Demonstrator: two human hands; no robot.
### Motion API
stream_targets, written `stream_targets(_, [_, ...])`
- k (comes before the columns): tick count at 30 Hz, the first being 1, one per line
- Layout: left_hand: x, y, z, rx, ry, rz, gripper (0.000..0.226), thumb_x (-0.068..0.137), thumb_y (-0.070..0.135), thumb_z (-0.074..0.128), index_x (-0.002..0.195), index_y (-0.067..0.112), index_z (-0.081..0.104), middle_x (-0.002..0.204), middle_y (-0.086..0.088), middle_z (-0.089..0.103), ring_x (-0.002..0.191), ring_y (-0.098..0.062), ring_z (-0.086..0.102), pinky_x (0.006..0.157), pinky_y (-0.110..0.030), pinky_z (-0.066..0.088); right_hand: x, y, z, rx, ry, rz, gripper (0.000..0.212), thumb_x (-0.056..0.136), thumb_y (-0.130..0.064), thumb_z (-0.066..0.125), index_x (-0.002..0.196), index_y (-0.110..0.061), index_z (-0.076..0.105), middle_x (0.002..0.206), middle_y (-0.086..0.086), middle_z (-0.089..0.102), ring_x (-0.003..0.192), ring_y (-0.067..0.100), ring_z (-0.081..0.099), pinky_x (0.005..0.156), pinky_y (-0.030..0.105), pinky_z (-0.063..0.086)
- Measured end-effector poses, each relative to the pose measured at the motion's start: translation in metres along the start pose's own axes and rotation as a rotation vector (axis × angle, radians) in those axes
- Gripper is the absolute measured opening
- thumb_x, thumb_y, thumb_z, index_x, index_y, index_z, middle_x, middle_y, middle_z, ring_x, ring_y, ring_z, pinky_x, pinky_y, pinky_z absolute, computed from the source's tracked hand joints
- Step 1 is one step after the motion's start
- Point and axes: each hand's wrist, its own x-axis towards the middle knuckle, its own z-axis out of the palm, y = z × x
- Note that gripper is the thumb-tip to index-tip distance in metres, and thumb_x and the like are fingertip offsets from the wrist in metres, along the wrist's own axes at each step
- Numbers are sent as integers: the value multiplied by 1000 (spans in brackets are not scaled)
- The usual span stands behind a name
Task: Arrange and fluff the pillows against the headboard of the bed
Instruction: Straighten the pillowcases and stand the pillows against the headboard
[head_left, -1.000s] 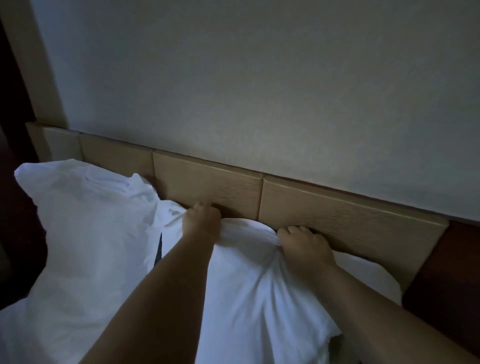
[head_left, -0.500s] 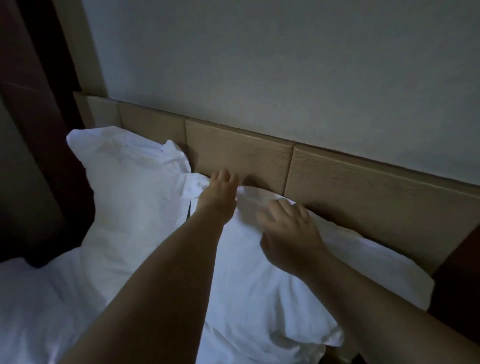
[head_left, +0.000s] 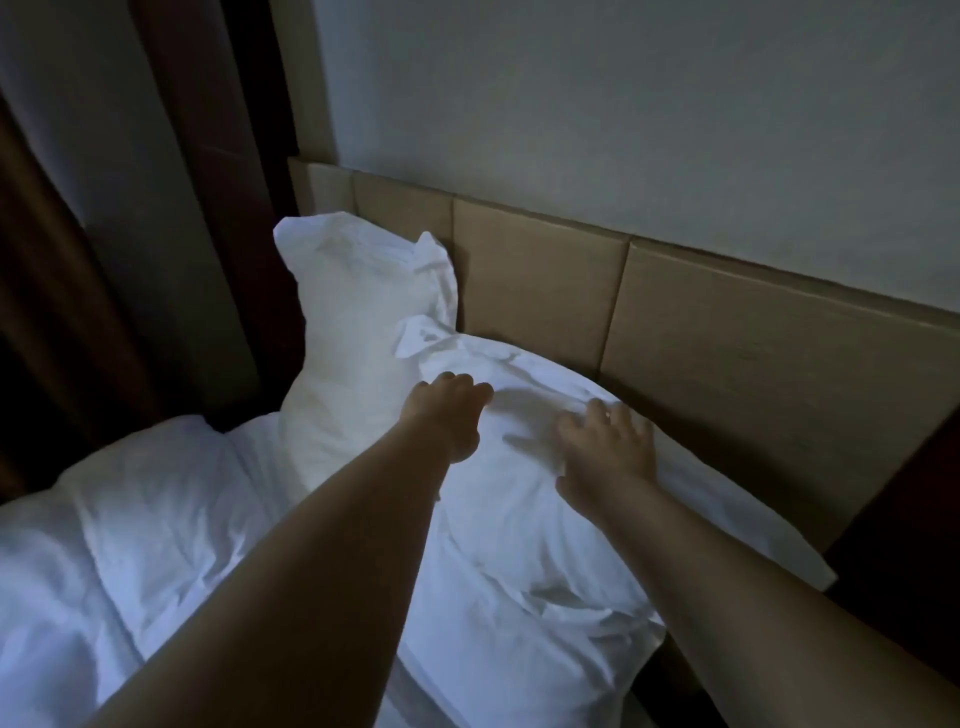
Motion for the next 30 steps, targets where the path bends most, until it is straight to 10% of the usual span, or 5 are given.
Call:
stream_targets(18, [-44, 5, 38, 87, -125, -144, 82, 85, 14, 61, 149, 36, 15, 146, -1, 30, 127, -24, 42, 94, -39, 45, -16, -1, 28, 95, -1, 117, 85, 88, -39, 56, 152, -15, 5, 153, 20, 22, 132, 39, 37, 107, 52, 29])
stream_targets(26, [37, 11, 20, 191, -49, -56, 100, 87, 13, 61, 152, 37, -10, 162, -6, -7, 118, -27, 53, 81, -33, 48, 1, 11, 43, 66, 59, 266, 98, 76, -62, 61, 146, -6, 24, 138, 18, 47, 124, 34, 46, 108, 55, 28])
stream_targets(30, [81, 4, 35, 110, -92, 54, 79, 86, 18, 64, 150, 31, 20, 154, -7, 22, 116, -31, 57, 84, -41, 52, 23, 10, 51, 52, -20, 381, 83, 75, -68, 58, 132, -10, 43, 122, 12, 60, 109, 29, 59, 104, 52, 36])
